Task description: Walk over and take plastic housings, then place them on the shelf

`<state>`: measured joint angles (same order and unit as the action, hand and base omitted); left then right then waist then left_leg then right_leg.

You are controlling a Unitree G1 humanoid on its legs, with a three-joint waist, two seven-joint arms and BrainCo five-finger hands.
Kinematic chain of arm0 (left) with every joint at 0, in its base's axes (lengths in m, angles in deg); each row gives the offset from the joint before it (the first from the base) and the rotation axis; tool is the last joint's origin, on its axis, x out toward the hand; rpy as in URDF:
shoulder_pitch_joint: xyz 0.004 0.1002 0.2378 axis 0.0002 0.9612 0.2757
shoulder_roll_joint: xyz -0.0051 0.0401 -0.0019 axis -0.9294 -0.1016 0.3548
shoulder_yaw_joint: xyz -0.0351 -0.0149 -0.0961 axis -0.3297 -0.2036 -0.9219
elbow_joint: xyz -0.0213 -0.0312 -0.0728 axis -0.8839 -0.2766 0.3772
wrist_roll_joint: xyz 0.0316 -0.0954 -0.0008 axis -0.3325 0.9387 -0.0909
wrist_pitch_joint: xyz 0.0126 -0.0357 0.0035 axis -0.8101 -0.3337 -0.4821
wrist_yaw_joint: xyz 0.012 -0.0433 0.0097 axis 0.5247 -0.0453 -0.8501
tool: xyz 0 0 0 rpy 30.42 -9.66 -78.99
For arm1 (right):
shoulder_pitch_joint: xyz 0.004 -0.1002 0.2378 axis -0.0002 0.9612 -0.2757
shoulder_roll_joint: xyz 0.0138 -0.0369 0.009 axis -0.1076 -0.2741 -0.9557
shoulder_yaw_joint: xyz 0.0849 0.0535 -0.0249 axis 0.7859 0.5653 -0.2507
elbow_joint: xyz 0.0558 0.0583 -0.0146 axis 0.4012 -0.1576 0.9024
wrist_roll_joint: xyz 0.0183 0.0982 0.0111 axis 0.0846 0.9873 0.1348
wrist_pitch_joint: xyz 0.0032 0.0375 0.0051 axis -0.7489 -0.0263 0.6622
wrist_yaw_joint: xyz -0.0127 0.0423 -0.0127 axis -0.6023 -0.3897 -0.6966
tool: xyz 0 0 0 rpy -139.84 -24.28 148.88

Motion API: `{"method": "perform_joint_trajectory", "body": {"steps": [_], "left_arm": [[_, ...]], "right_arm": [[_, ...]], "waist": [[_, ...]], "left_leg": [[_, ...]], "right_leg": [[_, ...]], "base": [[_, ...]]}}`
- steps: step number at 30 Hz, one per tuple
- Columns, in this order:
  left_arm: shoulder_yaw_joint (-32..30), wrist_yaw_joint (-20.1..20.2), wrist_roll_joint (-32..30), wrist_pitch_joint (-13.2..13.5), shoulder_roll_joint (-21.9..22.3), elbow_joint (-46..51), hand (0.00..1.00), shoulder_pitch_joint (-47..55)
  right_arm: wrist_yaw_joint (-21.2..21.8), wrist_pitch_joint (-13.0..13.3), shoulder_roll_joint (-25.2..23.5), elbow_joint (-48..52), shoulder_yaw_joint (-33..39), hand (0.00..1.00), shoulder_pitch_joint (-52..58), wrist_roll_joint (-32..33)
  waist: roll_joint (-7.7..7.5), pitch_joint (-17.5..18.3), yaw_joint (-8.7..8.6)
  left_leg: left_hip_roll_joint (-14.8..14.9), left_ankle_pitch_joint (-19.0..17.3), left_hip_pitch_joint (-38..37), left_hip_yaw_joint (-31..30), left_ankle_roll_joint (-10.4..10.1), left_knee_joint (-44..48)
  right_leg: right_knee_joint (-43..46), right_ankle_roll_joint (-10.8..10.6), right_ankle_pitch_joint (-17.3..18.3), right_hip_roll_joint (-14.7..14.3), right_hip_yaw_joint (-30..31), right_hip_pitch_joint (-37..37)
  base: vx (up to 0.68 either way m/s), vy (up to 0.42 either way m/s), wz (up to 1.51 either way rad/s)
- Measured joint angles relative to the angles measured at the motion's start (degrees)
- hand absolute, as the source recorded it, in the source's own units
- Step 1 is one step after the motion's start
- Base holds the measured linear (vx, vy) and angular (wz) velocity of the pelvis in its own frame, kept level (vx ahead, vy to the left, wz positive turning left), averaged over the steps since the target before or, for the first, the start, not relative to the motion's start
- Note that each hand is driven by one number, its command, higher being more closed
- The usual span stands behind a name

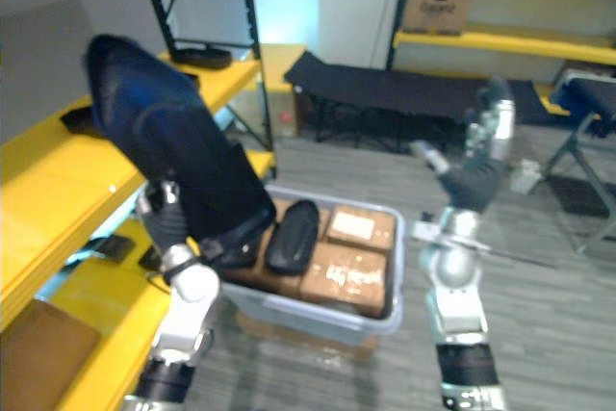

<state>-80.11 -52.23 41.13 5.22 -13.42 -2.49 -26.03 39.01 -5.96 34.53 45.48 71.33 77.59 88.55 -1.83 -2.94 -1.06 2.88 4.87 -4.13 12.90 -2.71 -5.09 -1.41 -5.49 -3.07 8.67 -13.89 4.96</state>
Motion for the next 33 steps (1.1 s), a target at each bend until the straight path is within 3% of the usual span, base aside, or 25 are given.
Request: {"method": "perform_joint_trajectory", "body": {"steps": [2, 4, 8, 13, 20, 25, 33], "left_arm": [[-1.6, 0.3, 0.3, 1.9, 0.5, 0.7, 1.00, 1.7], [-2.9, 1.5, 1.5, 5.0, 1.3, 3.8, 1.00, 5.0], [-0.3, 5.9, 3.5, 7.8, 2.3, 8.3, 1.00, 9.9], [3.5, 9.6, 5.7, 8.2, 3.2, 8.6, 1.00, 14.1], [0.4, 7.4, 6.8, 8.4, 3.0, 11.6, 1.00, 15.1], [-6.2, 2.2, 6.6, 8.1, 3.2, 18.7, 1.00, 15.6], [-20.4, -1.2, 2.2, 7.8, 6.0, 24.9, 1.00, 21.0]], "right_arm": [[1.3, -0.1, -1.8, -0.3, 3.4, 0.00, 4.1, 3.5], [3.7, -2.6, -5.0, -2.2, 4.6, 0.00, 10.2, 8.1], [5.0, -6.0, -10.5, -8.5, 3.0, 0.00, 19.3, 8.3], [5.3, -6.5, -12.9, -16.7, 2.5, 0.00, 23.5, 8.8], [7.7, -6.0, -12.5, -16.9, 2.6, 0.00, 20.9, 7.4], [10.6, -5.8, -10.3, -15.9, -0.5, 0.00, 16.8, 6.5], [11.1, -5.7, -10.2, -17.5, -10.9, 0.00, 6.7, 5.4]], "waist": [[0.00, 0.0, -0.46], [0.10, 0.1, -1.43], [0.67, 0.3, -1.45], [1.31, 0.7, -1.61], [0.67, 0.0, -1.22], [0.65, -1.6, 0.54], [0.19, -2.2, 6.95]], "left_leg": [[0.0, -0.1, 0.0, 0.1, 0.0, 0.0], [0.1, -0.3, 0.2, 0.2, -0.1, 0.0], [0.4, -1.3, 0.2, 1.7, -0.4, 0.0], [0.1, -1.7, 0.5, 1.9, -0.2, 0.0], [-0.4, -1.7, 2.4, 0.1, -0.2, 0.0], [-1.5, -1.7, 3.9, -3.2, -0.1, 0.0], [-4.2, -0.8, 4.0, -13.2, 1.1, 0.3]], "right_leg": [[0.0, 0.0, 0.0, 0.0, 0.0, -0.1], [0.0, 0.0, 0.2, -0.1, 0.3, -0.5], [0.1, -0.1, 0.3, -0.1, 1.5, -1.3], [0.4, -0.4, 0.5, 0.3, 2.0, -1.9], [1.1, -0.9, 0.8, 0.7, 0.6, -3.0], [1.4, -1.5, 1.5, 1.9, -2.7, -2.6], [0.7, -2.1, 1.9, 3.4, -13.6, 4.0]], "base": [[0.01, 0.005, -0.02], [0.02, 0.001, -0.08], [0.02, 0.006, -0.17], [0.01, 0.008, -0.04], [0.02, 0.006, 0.11], [0.04, 0.021, 0.41], [0.09, 0.013, 0.65]]}}
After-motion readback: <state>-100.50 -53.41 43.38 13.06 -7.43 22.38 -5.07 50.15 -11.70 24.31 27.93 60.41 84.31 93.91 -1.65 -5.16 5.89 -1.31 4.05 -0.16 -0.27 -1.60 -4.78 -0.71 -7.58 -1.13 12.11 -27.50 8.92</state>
